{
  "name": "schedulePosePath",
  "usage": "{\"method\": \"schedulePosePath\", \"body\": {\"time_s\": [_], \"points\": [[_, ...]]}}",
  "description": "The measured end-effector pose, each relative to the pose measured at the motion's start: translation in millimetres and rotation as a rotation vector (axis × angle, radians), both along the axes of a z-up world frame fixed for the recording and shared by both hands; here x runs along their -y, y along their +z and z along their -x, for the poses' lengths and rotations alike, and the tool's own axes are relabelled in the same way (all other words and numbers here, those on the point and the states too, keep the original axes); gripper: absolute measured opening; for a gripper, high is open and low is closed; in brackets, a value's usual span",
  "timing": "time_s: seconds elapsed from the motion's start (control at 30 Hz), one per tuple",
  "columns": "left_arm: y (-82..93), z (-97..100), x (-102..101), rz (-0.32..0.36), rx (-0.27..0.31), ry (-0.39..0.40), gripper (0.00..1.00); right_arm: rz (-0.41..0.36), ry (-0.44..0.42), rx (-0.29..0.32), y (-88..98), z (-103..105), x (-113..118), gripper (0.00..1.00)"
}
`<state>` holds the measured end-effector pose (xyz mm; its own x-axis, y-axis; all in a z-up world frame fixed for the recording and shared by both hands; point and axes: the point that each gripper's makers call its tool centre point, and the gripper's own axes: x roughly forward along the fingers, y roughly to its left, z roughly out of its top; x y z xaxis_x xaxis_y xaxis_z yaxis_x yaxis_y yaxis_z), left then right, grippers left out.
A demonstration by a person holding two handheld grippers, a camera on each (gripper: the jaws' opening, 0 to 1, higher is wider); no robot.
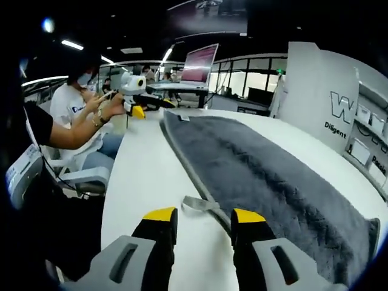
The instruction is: Open the folded towel by lifting each exposed corner and separating the folded layers until the towel lies flat within the target outline without major curled edges
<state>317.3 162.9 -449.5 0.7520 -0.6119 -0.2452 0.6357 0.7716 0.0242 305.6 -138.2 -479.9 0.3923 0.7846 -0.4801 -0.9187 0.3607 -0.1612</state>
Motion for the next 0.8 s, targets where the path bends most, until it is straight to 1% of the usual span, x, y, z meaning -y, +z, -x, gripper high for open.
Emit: {"method": "schedulePosePath", "body": {"time_s": [0.1, 0.17, 0.23, 0.27, 0.33, 0.37, 0.4, 0.5, 0.6, 0.8], "points": [[-3.3, 0.1, 0, 0.002, -0.011, 0.003, 0.96, 0.024, 0.031, 0.030, -2.8, 1, -7, 0.26], [-4.1, 0.7, 0, 0.006, -0.012, 0.005, 0.96, 0.035, 0.046, 0.042, -5.3, 1, -12, 0.25], [-4.3, 1.7, 1, 0.009, -0.012, 0.005, 0.96, 0.060, 0.062, 0.073, -8.5, -2, -18, 0.21], [-3.9, 2.1, 1, 0.009, -0.010, 0.008, 0.96, 0.073, 0.067, 0.114, -7.5, -5, -20, 0.16], [-3.7, 2.3, 0, 0.008, -0.009, 0.010, 0.96, 0.047, 0.066, 0.125, -4.1, -5, -23, 0.03], [-3.9, 2.5, 0, 0.007, -0.009, 0.010, 0.95, 0.022, 0.070, 0.120, -1.6, -5, -26, 0.00], [-4.1, 2.6, 0, 0.006, -0.010, 0.011, 0.95, 0.011, 0.070, 0.116, -0.8, -5, -26, 0.00], [-5.8, 3.5, -1, -0.004, -0.013, 0.015, 0.95, 0.020, 0.067, 0.108, -4.0, -6, -24, 0.00], [-5.4, 4.0, -2, -0.001, -0.012, 0.015, 0.95, 0.012, 0.076, 0.080, -6.9, -1, -24, 0.00], [-4.9, 3.9, -3, -0.002, -0.011, 0.016, 0.95, 0.011, 0.098, 0.066, -6.1, 11, -25, 0.00]]}}
